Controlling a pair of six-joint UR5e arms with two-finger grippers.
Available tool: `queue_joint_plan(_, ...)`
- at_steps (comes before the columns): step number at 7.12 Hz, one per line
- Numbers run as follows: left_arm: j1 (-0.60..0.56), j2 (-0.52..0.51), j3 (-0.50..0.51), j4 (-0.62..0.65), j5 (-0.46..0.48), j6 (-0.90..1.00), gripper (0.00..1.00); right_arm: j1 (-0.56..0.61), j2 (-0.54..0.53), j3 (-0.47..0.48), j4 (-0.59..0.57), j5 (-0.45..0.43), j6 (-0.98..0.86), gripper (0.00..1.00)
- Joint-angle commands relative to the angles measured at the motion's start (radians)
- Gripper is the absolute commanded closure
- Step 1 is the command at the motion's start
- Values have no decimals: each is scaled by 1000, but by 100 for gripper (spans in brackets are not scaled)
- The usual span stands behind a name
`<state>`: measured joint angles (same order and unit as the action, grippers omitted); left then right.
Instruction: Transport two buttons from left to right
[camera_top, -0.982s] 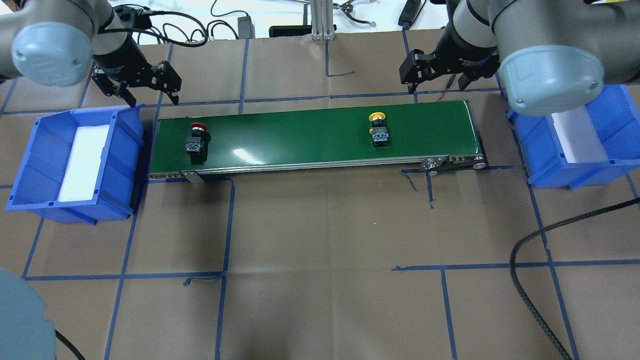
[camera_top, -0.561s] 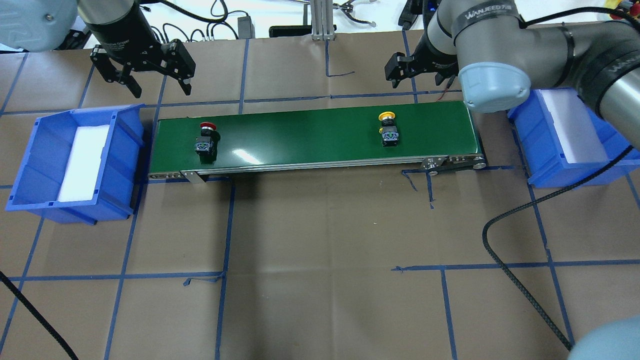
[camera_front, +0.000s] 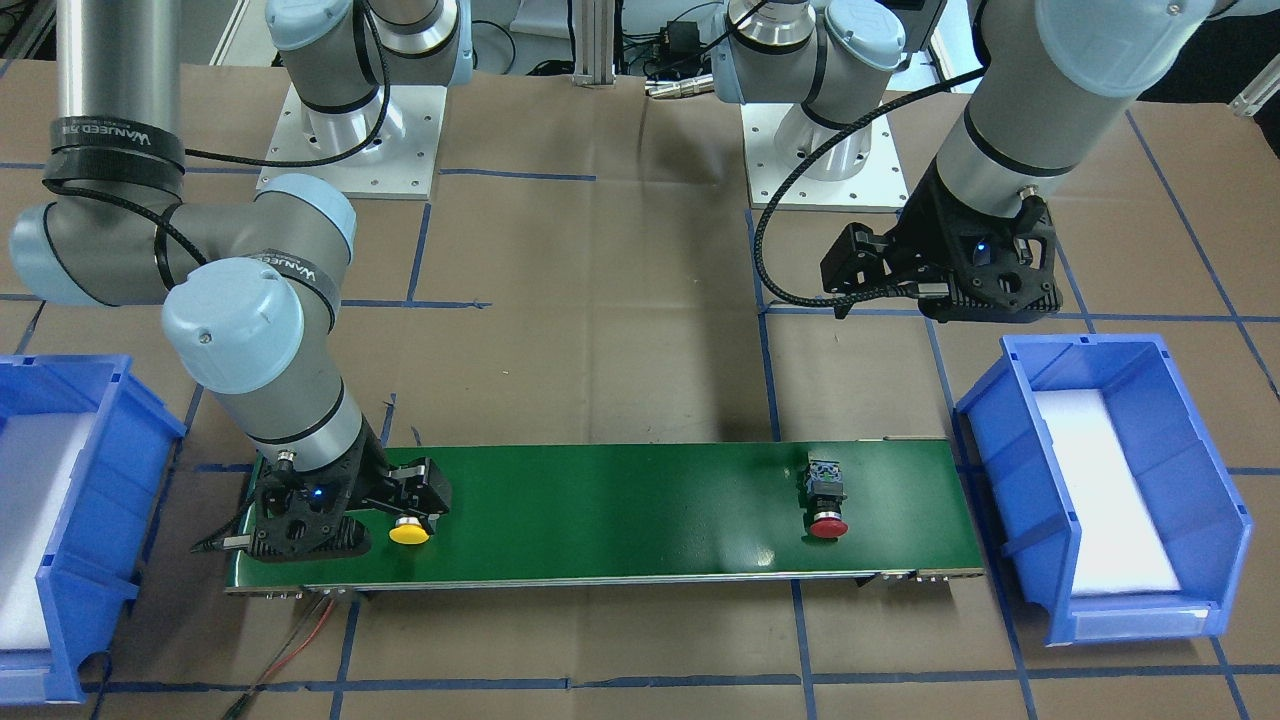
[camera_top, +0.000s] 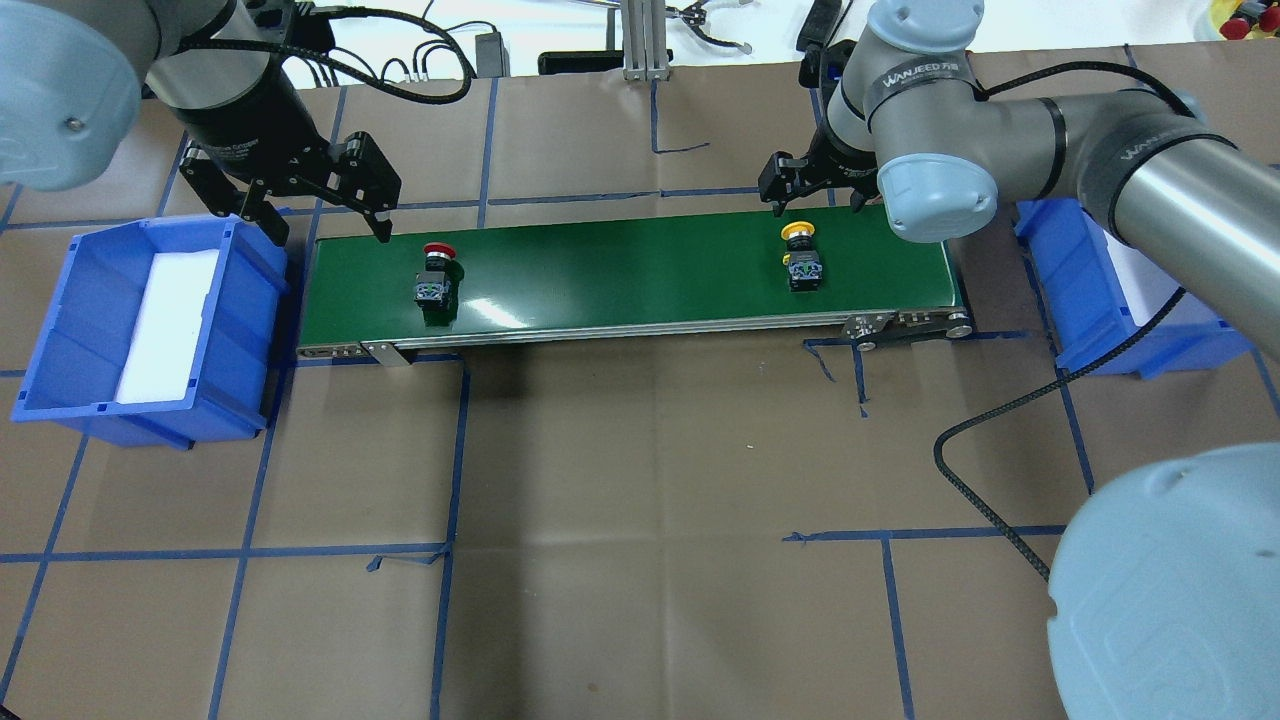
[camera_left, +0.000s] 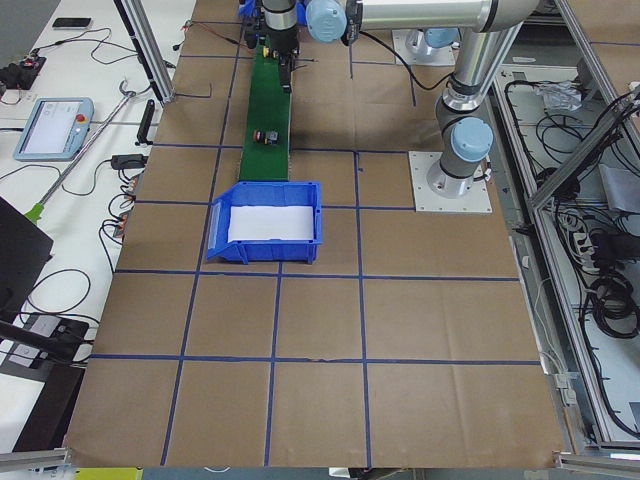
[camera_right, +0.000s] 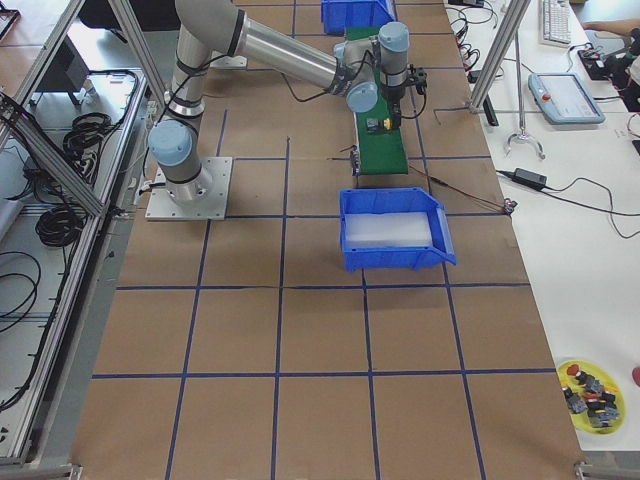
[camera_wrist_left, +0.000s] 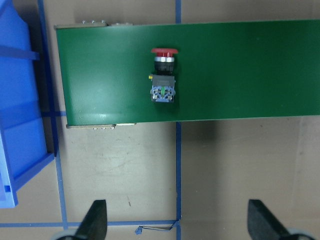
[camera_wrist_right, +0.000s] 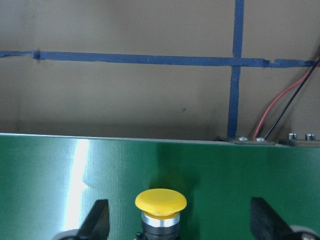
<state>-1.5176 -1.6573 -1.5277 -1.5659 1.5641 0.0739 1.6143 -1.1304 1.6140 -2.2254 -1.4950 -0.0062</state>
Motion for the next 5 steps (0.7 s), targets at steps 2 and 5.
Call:
queue_joint_plan(2,8,5,18,6,2,-2,0,1,1,58,24,-11,-1,0)
queue_joint_plan(5,8,7,21,1,11,-11,0,-10,-3,73,26,-57,-14,68)
